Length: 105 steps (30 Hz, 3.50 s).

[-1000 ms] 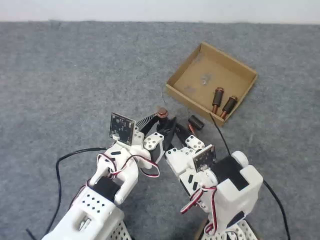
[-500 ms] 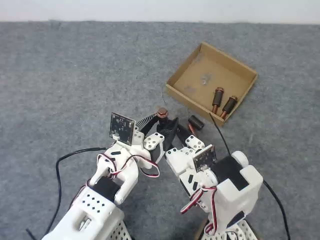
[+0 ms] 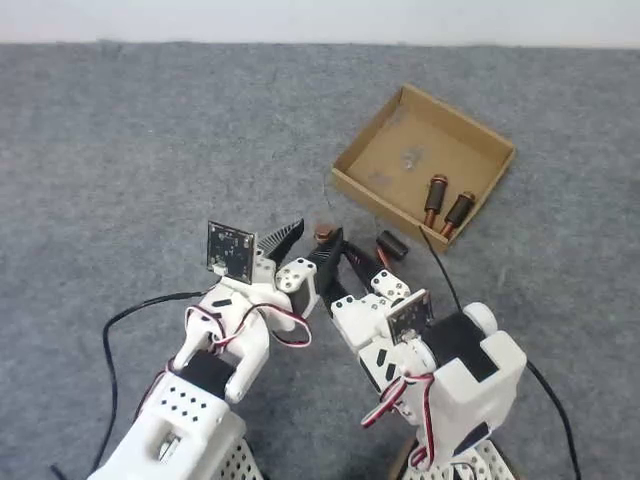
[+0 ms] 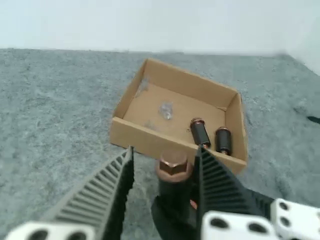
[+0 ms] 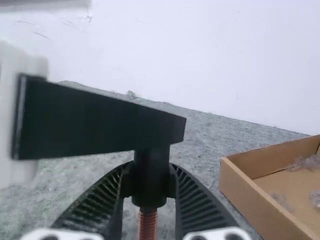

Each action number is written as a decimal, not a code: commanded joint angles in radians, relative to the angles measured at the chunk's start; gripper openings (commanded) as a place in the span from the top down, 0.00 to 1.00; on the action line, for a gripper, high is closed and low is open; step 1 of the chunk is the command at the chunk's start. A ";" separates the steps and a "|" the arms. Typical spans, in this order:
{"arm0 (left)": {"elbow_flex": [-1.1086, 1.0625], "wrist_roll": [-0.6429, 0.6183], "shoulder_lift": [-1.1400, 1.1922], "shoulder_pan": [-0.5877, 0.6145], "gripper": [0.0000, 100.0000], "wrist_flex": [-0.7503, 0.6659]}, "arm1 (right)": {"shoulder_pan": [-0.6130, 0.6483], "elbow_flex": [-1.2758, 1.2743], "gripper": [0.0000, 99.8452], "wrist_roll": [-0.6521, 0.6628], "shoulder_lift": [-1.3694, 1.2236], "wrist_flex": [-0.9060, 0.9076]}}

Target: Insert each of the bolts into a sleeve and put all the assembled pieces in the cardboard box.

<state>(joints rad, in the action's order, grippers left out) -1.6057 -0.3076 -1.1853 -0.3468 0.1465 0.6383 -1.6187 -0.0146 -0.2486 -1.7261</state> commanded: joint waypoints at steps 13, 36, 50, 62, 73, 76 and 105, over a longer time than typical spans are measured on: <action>0.019 -0.048 -0.187 -0.130 0.82 0.072 | -0.050 -0.023 0.99 0.015 0.053 -0.025; 0.013 -0.054 -0.638 0.261 0.99 0.393 | -0.054 -0.025 0.99 0.015 0.054 -0.025; -0.081 0.169 -0.638 0.451 0.99 0.582 | -0.096 -0.023 0.99 0.015 0.056 -0.033; -0.079 0.308 -0.637 0.572 0.99 0.918 | -0.358 0.118 0.99 0.015 0.229 -0.024; -0.079 0.331 -0.637 0.594 0.99 0.919 | -0.553 0.453 0.99 0.017 0.248 0.320; -0.079 0.331 -0.637 0.594 0.99 0.919 | -0.578 0.537 0.99 0.017 0.248 0.415; -0.079 0.331 -0.635 0.594 0.99 0.937 | -0.616 1.062 0.99 0.011 0.240 1.857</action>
<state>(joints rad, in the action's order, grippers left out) -1.7008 0.0100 -1.8021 0.2394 1.0764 0.0368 -0.6368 -0.0146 -0.0690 0.0721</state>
